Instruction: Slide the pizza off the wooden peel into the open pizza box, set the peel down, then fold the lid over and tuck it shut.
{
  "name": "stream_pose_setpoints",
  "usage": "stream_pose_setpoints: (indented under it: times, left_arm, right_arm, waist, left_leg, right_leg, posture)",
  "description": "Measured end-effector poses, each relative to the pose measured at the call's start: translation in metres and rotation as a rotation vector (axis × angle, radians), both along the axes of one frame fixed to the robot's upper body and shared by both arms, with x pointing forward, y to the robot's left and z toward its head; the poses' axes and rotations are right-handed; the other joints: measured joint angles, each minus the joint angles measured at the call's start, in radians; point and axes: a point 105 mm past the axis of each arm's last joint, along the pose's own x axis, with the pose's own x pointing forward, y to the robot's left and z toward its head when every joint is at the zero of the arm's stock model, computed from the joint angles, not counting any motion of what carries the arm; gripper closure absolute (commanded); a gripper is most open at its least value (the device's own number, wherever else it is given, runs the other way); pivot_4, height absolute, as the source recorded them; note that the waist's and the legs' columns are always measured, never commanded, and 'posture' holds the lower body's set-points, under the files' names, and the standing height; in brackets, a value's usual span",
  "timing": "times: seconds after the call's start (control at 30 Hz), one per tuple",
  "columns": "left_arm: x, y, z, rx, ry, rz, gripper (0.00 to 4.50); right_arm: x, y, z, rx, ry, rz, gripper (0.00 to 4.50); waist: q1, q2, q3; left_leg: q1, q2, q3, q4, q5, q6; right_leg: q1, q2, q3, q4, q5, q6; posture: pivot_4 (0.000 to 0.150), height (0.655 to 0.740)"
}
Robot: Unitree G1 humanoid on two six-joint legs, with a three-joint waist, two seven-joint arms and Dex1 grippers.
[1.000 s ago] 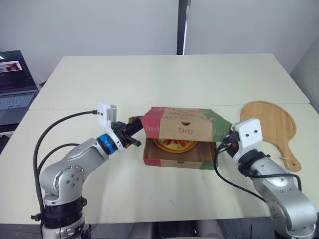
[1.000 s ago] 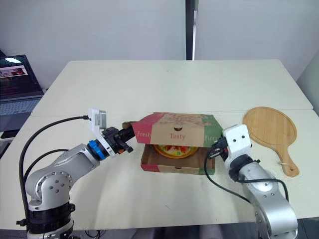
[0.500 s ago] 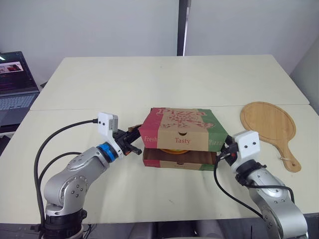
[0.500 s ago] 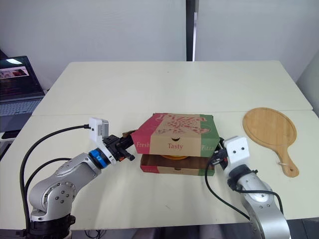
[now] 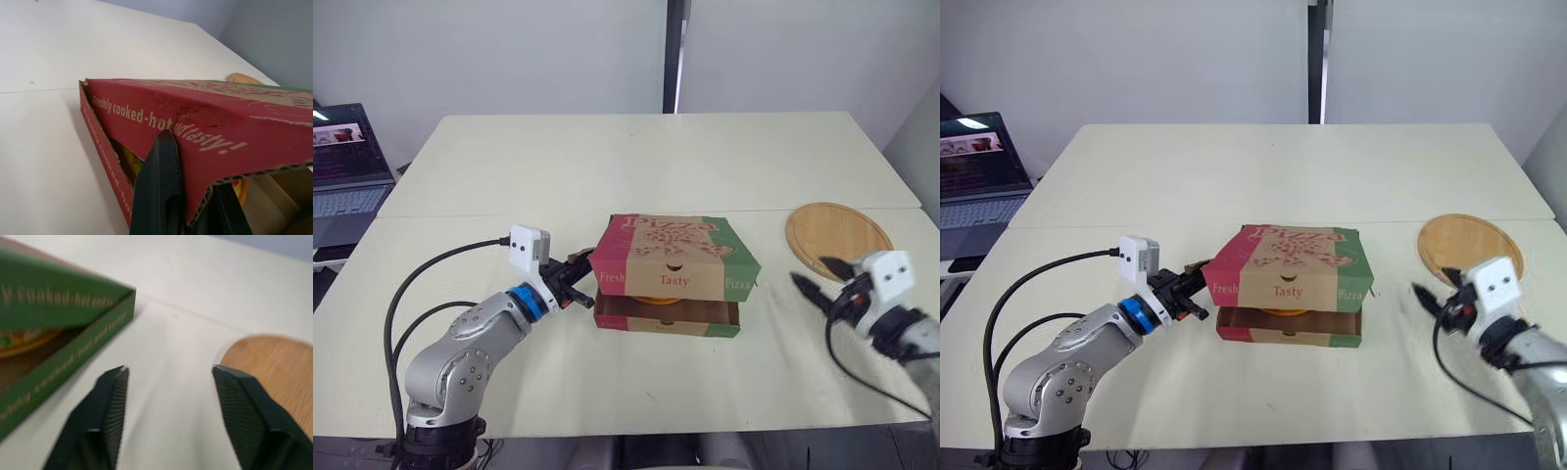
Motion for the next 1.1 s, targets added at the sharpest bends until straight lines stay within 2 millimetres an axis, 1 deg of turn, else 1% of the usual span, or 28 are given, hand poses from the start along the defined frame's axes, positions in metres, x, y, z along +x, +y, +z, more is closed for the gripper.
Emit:
stream_pose_setpoints:
  times: [0.1,0.13,0.2,0.3,0.4,0.43,0.5,0.6,0.67,0.73,0.83,0.9,0.97,1.03,1.1]
  left_arm:
    - [0.000,-0.001,0.000,0.003,-0.003,-0.003,4.50]
    - [0.000,-0.001,0.000,0.004,-0.006,-0.004,4.50]
    - [0.000,-0.001,0.000,0.005,-0.008,-0.007,4.50]
    - [0.001,-0.001,0.001,0.012,-0.014,-0.004,4.50]
    - [-0.001,-0.002,0.001,-0.003,-0.008,-0.016,4.50]
    - [-0.003,-0.002,-0.001,-0.007,0.005,-0.029,4.31]
    - [-0.008,-0.001,-0.005,0.010,0.039,-0.063,3.88]
    - [-0.014,0.002,-0.007,0.031,0.073,-0.115,2.99]
    - [-0.017,0.008,-0.001,0.043,0.076,-0.149,2.30]
    - [-0.020,0.017,0.007,0.092,0.080,-0.192,1.67]
    - [-0.026,0.037,0.021,0.150,0.153,-0.282,0.73]
    - [-0.027,0.053,0.032,0.144,0.211,-0.315,0.73]
    - [-0.020,0.064,0.049,0.117,0.190,-0.305,0.73]
    - [-0.010,0.066,0.073,0.091,0.112,-0.304,0.73]
    - [-0.004,0.060,0.092,0.075,0.053,-0.342,1.13]
  right_arm:
    - [0.013,0.016,0.030,-0.001,-0.048,0.092,3.54]
    - [0.016,0.024,0.035,-0.003,-0.048,0.128,3.89]
    - [0.019,0.042,0.035,-0.019,-0.023,0.206,4.48]
    - [0.019,0.065,0.026,-0.033,0.036,0.310,4.48]
    - [0.016,0.080,0.022,-0.043,0.063,0.383,4.48]
    - [0.016,0.082,0.022,-0.050,0.069,0.398,4.50]
    - [0.015,0.084,0.020,-0.061,0.079,0.411,4.50]
    - [0.016,0.085,0.017,-0.076,0.087,0.417,4.50]
    - [0.016,0.086,0.016,-0.078,0.087,0.425,4.50]
    - [0.016,0.086,0.016,-0.080,0.085,0.428,4.50]
    - [0.017,0.085,0.015,-0.088,0.081,0.423,4.50]
    - [0.019,0.083,0.015,-0.092,0.079,0.416,4.50]
    - [0.019,0.082,0.014,-0.098,0.077,0.414,4.50]
    - [0.019,0.083,0.013,-0.098,0.085,0.423,4.50]
    - [0.019,0.084,0.011,-0.099,0.089,0.428,4.50]
  waist:
    - [0.002,0.000,0.000]
    - [0.002,0.000,0.000]
    - [0.004,0.000,0.000]
    - [0.006,-0.001,0.000]
    - [0.009,-0.001,0.000]
    - [0.010,-0.001,0.000]
    - [0.012,-0.001,0.000]
    - [0.013,-0.001,0.000]
    - [0.016,-0.001,0.001]
    - [0.018,-0.002,0.001]
    - [0.017,-0.001,0.001]
    - [0.012,-0.001,0.003]
    - [0.012,-0.001,0.003]
    - [0.015,-0.002,0.004]
    - [0.016,-0.002,0.004]
  left_leg:
    - [0.000,0.000,0.000,0.000,0.000,0.000]
    - [-0.001,0.000,-0.001,0.000,0.000,0.000]
    - [-0.001,0.000,-0.001,0.001,0.000,0.000]
    - [-0.002,0.000,-0.001,0.001,0.000,0.000]
    - [-0.002,0.000,-0.001,0.001,0.000,0.000]
    - [-0.002,0.000,-0.001,0.001,0.000,0.000]
    - [-0.002,0.000,-0.001,0.001,0.000,0.000]
    - [-0.002,0.000,-0.001,0.001,0.000,0.000]
    - [-0.002,0.000,-0.002,0.001,0.000,0.000]
    - [-0.003,0.001,-0.002,0.001,0.000,0.000]
    - [-0.002,0.000,-0.002,0.001,0.000,0.000]
    - [-0.003,0.000,-0.002,0.001,0.000,0.000]
    - [-0.003,0.000,-0.003,0.001,0.000,0.000]
    - [-0.003,0.000,-0.004,0.001,0.000,0.000]
    - [-0.003,0.000,-0.004,0.001,0.000,0.000]
  right_leg:
    - [0.000,0.000,0.000,0.000,0.000,0.000]
    - [0.000,0.000,-0.001,0.000,0.000,0.000]
    - [0.000,-0.001,-0.001,-0.001,0.000,0.000]
    - [0.000,-0.001,-0.001,0.000,0.000,0.000]
    - [-0.001,-0.001,-0.001,0.000,0.000,0.000]
    - [-0.001,-0.001,-0.001,0.000,0.000,0.000]
    - [-0.001,-0.001,-0.002,0.000,0.000,0.000]
    - [-0.001,-0.001,-0.002,0.000,0.000,0.000]
    - [-0.001,-0.001,-0.002,0.000,0.000,0.000]
    - [-0.001,0.000,-0.004,0.000,0.000,0.000]
    - [-0.001,0.000,-0.003,0.000,0.000,0.000]
    - [-0.001,0.000,-0.004,0.000,0.000,0.000]
    - [-0.001,0.000,-0.005,0.000,0.000,0.000]
    - [-0.001,0.000,-0.005,0.000,0.000,0.000]
    - [-0.001,-0.001,-0.005,0.000,0.000,0.000]
  posture:
    - [0.150,0.7400]
    - [0.150,0.7400]
    - [0.150,0.7400]
    - [0.150,0.7400]
    - [0.150,0.7400]
    - [0.150,0.7400]
    - [0.150,0.7400]
    - [0.150,0.7400]
    - [0.150,0.7400]
    - [0.150,0.7400]
    - [0.150,0.7400]
    - [0.150,0.7400]
    - [0.150,0.7400]
    - [0.150,0.7400]
    - [0.150,0.7400]
